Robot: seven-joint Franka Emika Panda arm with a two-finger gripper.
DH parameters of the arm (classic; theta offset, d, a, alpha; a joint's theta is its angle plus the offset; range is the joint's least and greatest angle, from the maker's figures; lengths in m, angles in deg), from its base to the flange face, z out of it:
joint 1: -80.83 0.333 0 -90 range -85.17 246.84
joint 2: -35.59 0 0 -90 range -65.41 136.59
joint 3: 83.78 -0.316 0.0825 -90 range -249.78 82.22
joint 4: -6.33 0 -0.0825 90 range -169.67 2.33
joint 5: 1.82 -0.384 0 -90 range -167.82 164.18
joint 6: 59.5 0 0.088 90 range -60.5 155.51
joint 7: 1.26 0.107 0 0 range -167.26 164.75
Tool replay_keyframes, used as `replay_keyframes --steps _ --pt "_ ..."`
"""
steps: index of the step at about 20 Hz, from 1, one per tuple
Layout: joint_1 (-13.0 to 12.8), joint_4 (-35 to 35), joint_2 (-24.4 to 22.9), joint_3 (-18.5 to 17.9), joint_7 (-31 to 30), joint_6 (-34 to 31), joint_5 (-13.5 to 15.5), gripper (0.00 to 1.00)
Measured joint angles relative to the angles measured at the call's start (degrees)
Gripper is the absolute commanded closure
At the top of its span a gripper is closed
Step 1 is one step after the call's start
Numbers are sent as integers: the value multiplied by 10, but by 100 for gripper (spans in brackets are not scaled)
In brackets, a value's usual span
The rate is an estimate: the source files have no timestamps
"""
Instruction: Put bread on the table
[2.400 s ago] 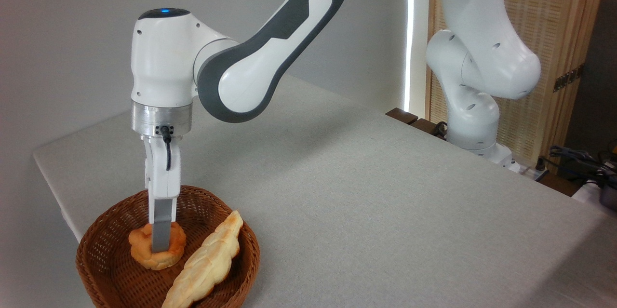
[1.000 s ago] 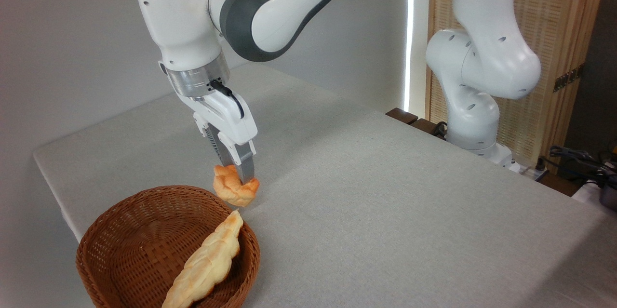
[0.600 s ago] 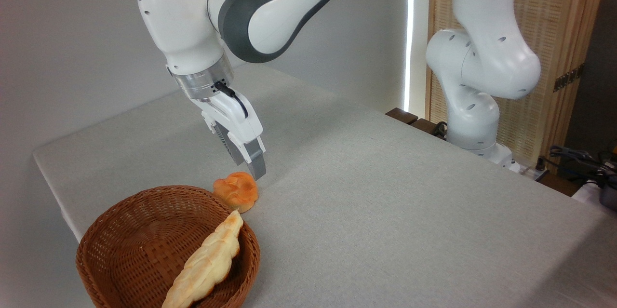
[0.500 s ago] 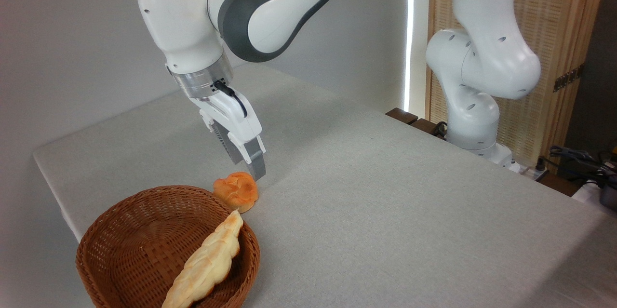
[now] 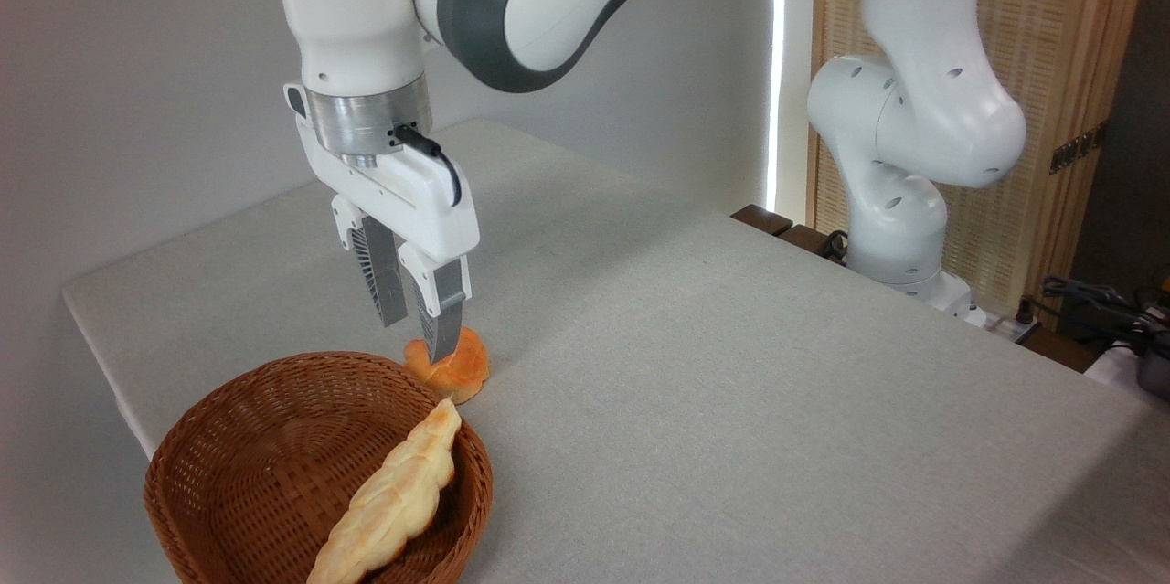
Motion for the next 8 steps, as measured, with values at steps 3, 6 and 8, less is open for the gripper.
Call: replay_keyframes --steps 3,6,8 --pt "1 5 -7 -17 0 0 0 0" --pt "2 12 -8 -29 0 0 0 0" --pt "2 13 -8 -33 0 0 0 0"
